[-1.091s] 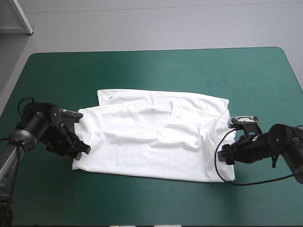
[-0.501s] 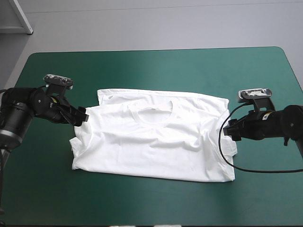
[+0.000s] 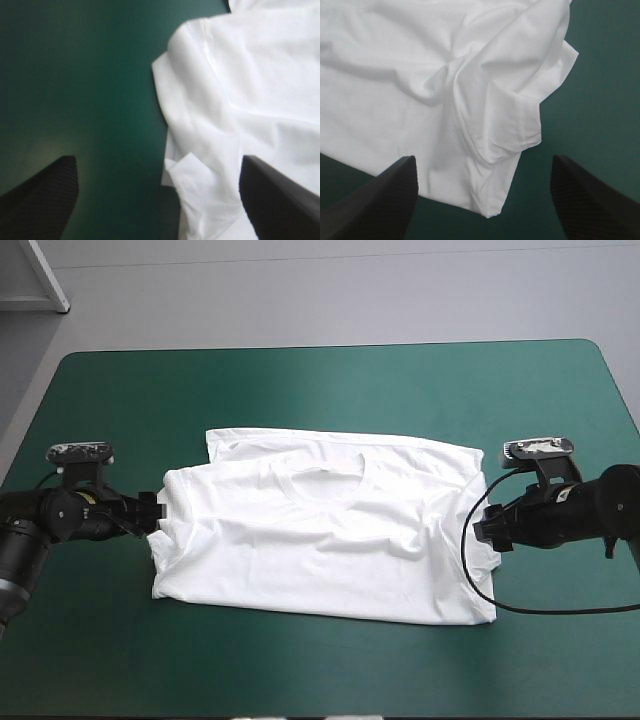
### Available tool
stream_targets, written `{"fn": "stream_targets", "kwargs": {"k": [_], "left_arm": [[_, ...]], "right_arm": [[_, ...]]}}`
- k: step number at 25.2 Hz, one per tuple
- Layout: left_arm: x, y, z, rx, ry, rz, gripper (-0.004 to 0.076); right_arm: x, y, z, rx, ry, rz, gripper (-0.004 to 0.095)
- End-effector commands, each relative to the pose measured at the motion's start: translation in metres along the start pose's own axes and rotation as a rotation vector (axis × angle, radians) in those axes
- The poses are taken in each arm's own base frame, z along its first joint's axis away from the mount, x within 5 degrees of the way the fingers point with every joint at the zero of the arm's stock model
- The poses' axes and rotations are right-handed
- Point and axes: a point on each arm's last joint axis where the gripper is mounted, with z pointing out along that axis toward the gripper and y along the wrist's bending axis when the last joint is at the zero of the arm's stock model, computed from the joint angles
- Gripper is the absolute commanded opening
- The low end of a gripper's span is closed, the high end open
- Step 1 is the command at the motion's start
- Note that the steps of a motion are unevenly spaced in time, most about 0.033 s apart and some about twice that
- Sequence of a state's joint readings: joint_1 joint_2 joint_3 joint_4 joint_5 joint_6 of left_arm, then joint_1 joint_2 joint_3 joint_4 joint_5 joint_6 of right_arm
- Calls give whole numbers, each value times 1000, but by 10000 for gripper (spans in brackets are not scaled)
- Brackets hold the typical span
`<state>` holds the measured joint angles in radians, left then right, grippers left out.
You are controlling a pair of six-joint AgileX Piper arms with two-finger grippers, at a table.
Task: Fold the cloth
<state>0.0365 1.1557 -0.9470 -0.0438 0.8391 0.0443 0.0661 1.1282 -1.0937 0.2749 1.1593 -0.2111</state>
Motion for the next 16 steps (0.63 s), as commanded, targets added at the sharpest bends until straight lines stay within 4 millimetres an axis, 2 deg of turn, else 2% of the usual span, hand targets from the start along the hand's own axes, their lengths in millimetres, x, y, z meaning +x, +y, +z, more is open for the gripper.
{"fn": "stream_targets", "kwargs": {"k": [1,7,11,12,16], "left_arm": [[-1,5,23,77,-69,-118,630],[-4,19,65,127,-28,-249,630],[-4,18,89,164,6,-313,630],[-5,15,100,214,24,-344,630],[-3,12,114,262,51,-349,629]], "right_arm": [[-2,6,-19,-6,-76,-16,702],[6,11,-33,-5,-117,-29,702],[12,14,-43,-4,-140,-27,702],[14,15,-46,-3,-153,-30,702],[15,15,-48,-4,-158,-17,702]]}}
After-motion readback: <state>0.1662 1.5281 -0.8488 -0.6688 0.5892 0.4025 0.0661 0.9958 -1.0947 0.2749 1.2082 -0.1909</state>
